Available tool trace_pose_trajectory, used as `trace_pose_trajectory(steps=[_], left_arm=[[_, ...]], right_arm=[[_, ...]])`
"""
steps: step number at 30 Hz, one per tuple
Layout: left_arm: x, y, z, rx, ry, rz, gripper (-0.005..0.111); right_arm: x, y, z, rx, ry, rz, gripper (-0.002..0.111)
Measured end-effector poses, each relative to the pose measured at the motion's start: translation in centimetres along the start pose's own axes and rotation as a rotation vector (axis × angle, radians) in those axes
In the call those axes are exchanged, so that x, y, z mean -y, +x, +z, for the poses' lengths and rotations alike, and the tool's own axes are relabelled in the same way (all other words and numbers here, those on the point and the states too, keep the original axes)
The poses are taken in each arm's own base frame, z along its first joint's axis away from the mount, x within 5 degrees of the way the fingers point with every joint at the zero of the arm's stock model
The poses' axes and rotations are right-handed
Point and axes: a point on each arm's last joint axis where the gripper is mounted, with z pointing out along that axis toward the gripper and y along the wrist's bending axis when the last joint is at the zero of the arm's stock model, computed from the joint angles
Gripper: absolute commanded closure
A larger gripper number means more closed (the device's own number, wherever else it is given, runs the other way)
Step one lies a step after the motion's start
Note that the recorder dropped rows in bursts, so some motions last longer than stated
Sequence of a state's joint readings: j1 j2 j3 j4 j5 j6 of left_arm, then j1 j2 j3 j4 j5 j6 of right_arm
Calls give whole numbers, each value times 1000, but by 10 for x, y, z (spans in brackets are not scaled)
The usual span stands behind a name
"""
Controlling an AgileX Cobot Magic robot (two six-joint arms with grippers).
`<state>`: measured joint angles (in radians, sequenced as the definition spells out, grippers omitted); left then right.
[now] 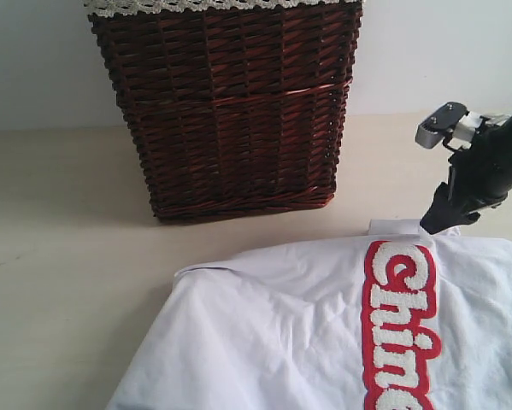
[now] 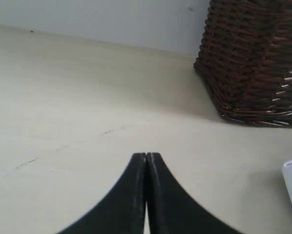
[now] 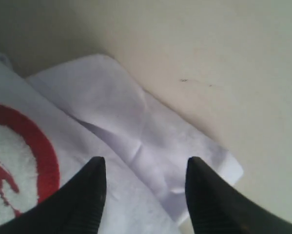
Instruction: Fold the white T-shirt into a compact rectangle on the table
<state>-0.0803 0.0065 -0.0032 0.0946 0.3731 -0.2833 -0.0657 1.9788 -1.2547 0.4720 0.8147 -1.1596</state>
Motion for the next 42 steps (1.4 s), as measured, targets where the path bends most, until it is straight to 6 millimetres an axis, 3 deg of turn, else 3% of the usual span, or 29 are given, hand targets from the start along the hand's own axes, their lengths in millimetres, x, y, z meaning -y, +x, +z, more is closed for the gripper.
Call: trace_pose_trajectory(steps=[4,6,8,9,18,20,23,24,28,34,42], left_arm=[[0,0,0,0,0,0,105],[0,0,0,0,0,0,105],[0,0,0,0,0,0,105],[0,0,0,0,0,0,105],[0,0,0,0,0,0,105],[0,0,0,0,0,0,105],[0,0,0,0,0,0,105],[0,0,0,0,0,0,105],[0,0,0,0,0,0,105],[0,0,0,0,0,0,105],[0,0,0,0,0,0,105]], right_arm=[[5,5,16,-17,-8,-34,64],[10,5,24,-9,22,-53,90],[13,5,28,2,53,-52,106],[15,4,29,11,71,-48,108],[25,-5,27,124,167,43,108],[21,-5,28,114,126,15,100],[8,-1,29,73,-14,-100,59],[2,0,29,62,-72,-177,57],[3,0,29,68,-53,-294,62],[16,3,43,61,41,-310,108],[17,1,43,78,61,-335,108]])
